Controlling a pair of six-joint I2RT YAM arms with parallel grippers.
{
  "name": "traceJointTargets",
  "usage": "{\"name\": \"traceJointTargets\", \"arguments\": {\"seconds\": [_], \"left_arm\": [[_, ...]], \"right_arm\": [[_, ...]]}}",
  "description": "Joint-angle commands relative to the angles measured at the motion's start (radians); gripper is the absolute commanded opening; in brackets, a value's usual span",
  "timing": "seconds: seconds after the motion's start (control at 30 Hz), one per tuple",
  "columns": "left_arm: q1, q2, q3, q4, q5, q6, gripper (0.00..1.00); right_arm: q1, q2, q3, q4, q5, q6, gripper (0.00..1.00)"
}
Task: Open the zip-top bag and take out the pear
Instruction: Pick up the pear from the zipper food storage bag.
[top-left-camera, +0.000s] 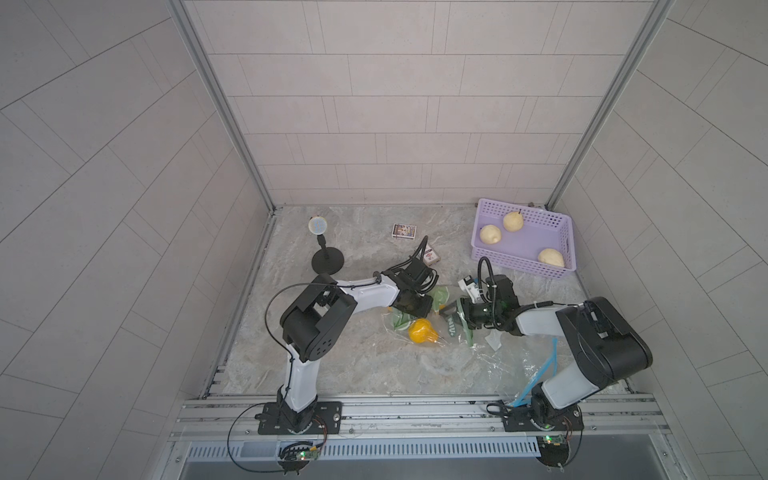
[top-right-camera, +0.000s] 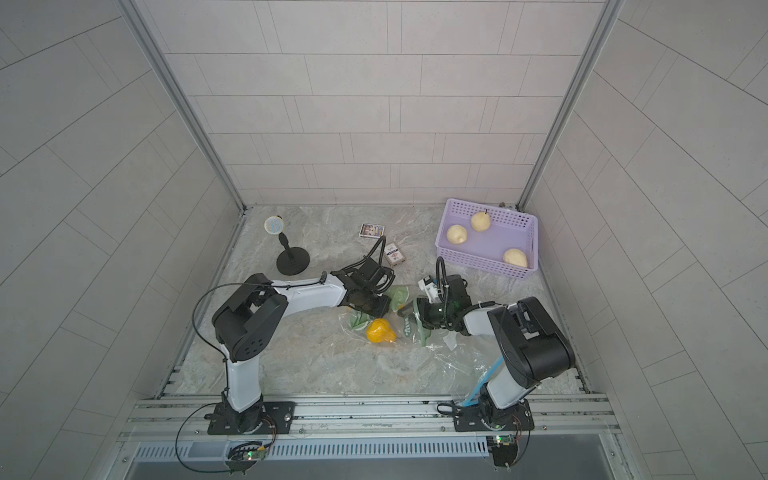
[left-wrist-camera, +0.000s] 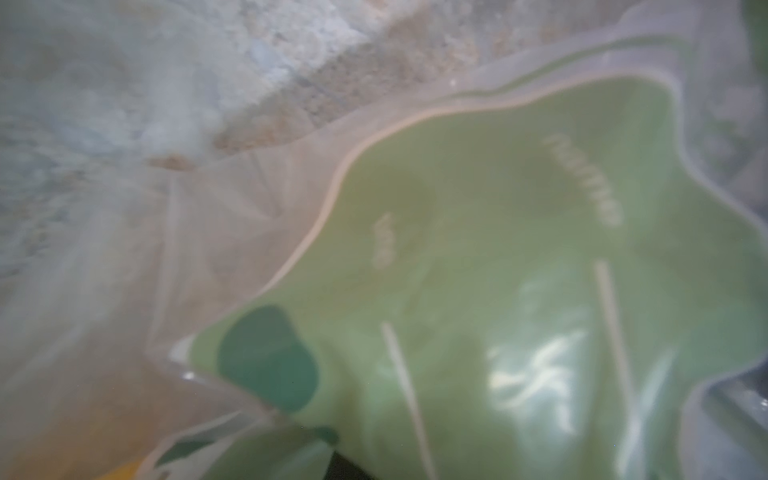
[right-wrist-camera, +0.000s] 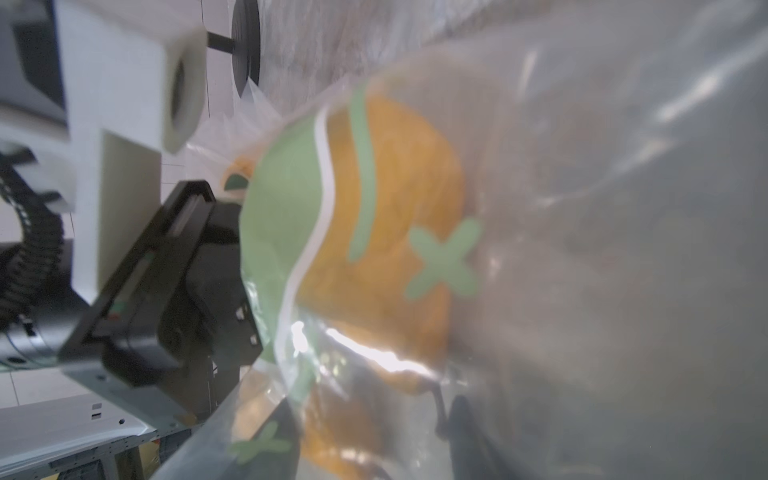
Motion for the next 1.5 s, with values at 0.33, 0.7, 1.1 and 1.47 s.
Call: {"name": "traceJointTargets", "arguments": {"seconds": [0.33, 0.7, 1.1, 1.47], "left_arm": [[0.003, -0.221, 0.018, -0.108, 0.054, -0.013, 0.12], [0.04, -0.049, 0.215, -0.147, -0.159, 0.009, 0.13], [0.036, 0.064, 0.145, -0.066, -0.217, -0.032, 0.08], [-0.02, 0.117, 0.135, 0.003, -0.072, -0.054, 0.03]], "right_arm": [[-0.024, -0.012, 0.068, -0.087, 0.062, -0.064, 0.63], [-0.027, -0.001, 0.076, -0.078, 0.047, -0.069, 0.63], [-0.017, 0.06, 0.08, -0.027, 0.008, -0.065, 0.69], [0.014, 0.129, 0.127, 0.037, 0.004, -0.034, 0.8]]}}
